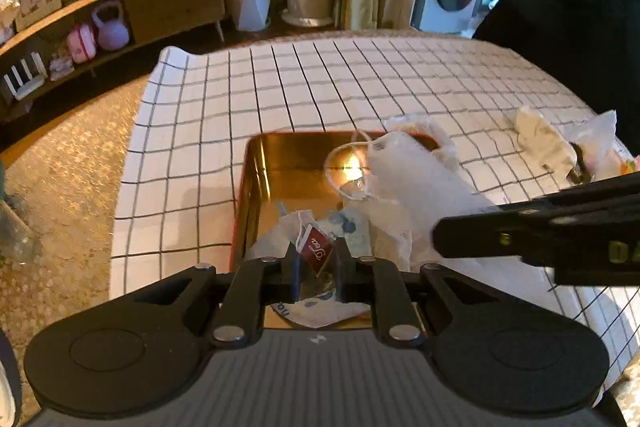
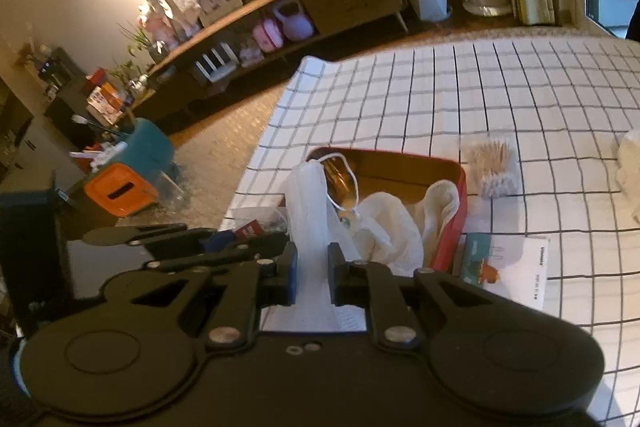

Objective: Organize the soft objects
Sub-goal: 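Carry the tea bag and white strip with both tools into the tin box, then open the left tool over the tin while the right tool releases the white strip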

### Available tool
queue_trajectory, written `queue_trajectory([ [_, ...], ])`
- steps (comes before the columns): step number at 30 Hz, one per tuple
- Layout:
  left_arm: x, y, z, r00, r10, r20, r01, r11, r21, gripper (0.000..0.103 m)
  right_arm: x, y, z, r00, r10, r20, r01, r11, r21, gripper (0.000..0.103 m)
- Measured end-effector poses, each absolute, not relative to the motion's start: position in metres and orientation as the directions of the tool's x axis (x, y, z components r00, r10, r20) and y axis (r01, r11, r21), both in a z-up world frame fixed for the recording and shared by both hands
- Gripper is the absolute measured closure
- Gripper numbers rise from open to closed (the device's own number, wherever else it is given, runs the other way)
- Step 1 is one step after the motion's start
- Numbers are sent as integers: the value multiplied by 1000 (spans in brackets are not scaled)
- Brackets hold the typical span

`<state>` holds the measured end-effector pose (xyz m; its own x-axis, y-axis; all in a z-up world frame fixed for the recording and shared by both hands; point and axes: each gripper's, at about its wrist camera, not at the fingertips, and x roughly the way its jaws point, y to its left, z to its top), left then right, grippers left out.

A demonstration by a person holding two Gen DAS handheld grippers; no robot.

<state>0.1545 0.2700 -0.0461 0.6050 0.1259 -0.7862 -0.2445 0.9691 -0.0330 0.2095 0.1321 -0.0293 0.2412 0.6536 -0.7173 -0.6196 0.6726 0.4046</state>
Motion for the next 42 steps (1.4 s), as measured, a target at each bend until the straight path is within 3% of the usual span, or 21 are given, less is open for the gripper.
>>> queue_trajectory([
  [19, 185, 275, -93, 531, 101, -841, -174, 985, 9, 88, 248, 150, -101, 219, 550, -806, -547, 753, 365, 89],
  [30, 187, 275, -97, 526, 101, -845, -190, 982, -1, 87, 245, 146, -95, 229, 560, -796, -561, 744, 362, 88],
  [39, 180, 273, -88, 536, 114, -837, -215, 977, -5, 84, 238, 139, -83, 229, 573, -787, -589, 725, 356, 75],
  [42, 178, 270, -83, 540, 123, -832, -213, 977, 6, 77, 234, 136, -77, 231, 583, -779, -607, 712, 353, 59],
])
